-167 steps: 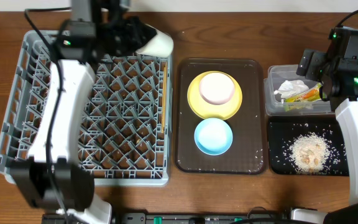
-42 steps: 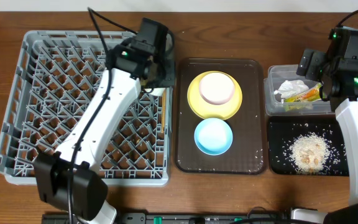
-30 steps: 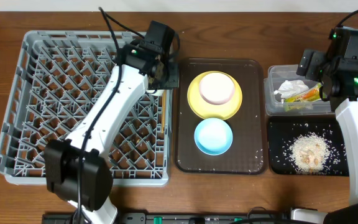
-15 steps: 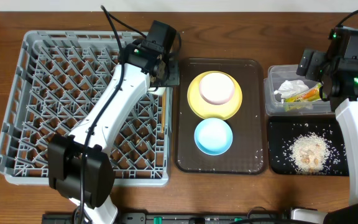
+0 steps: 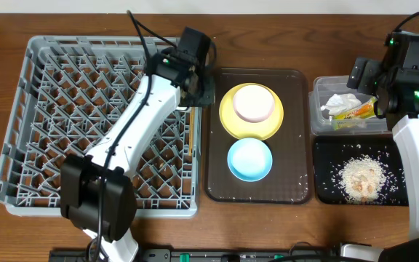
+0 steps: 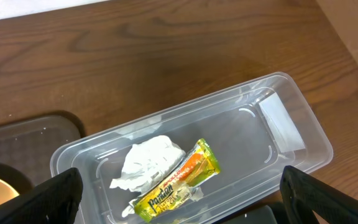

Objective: Sort waste into correct bins and load items into the dishwasher rack

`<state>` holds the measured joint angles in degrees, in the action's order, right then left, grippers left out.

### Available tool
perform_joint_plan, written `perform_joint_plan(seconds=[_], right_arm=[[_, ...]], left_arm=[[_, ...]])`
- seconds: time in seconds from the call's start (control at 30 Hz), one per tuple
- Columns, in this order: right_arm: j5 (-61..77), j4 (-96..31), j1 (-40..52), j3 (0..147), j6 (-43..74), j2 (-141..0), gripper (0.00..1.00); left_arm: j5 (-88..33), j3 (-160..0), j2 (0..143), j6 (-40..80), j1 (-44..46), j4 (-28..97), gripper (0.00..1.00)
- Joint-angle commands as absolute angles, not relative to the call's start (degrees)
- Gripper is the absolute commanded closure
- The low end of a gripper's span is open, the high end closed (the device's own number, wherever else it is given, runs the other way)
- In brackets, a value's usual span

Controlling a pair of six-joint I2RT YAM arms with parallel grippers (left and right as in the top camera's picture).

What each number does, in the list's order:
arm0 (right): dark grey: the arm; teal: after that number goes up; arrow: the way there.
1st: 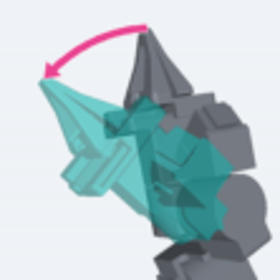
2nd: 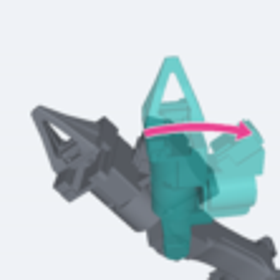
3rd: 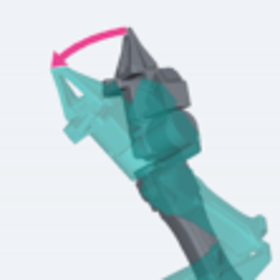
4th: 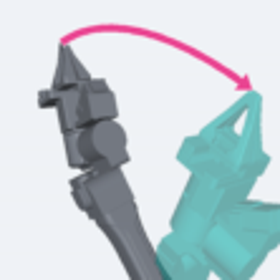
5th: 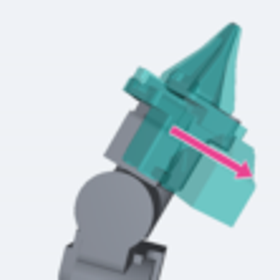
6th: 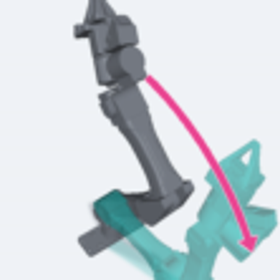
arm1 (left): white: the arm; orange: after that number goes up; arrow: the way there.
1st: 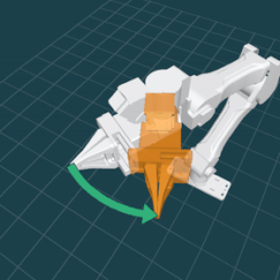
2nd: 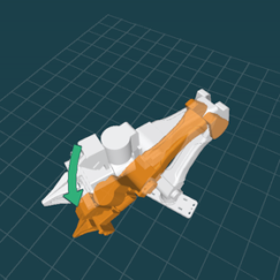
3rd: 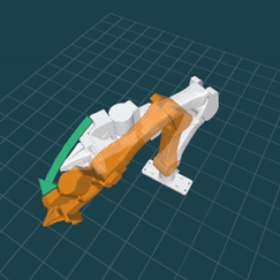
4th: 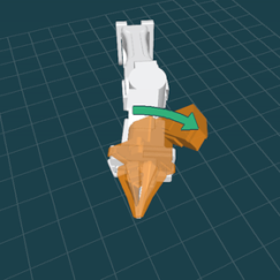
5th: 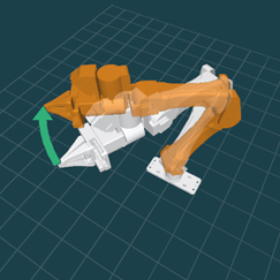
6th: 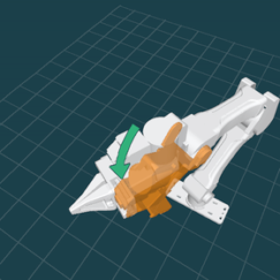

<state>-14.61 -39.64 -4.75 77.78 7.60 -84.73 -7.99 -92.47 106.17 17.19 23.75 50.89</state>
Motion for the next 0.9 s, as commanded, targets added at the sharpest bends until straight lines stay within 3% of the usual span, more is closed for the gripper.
perform_joint_plan(seconds=[0.0, 0.13, 0.2, 0.47, 0.87], right_arm=[[-14.74, -39.7, -5.08, 78.32, 8.1, -83.99, 0.01], [-14.74, -39.68, -5.06, 78.32, 8.1, -83.99, 0.01], [-14.74, -39.7, -5.08, 78.32, 8.1, -83.99, 0.01], [-14.74, -39.7, -5.06, 78.32, 8.1, -83.99, 0.01], [-14.74, -39.68, -5.06, 78.32, 8.1, -83.99, 0.01]], left_arm=[[-8.12, -91.92, 107.63, 16.08, 23.97, 50.41, 0.83], [-4.4, -91.94, 107.63, 16.12, 23.81, 48.86, 0.83], [-1.28, -91.94, 107.66, 16.12, 23.81, 48.25, 0.77], [11.49, -91.94, 107.66, 16.75, 22.33, 46.98, 0.76], [7.7, -93.03, 103.37, 18.31, 16.73, 45.01, 0.7]])
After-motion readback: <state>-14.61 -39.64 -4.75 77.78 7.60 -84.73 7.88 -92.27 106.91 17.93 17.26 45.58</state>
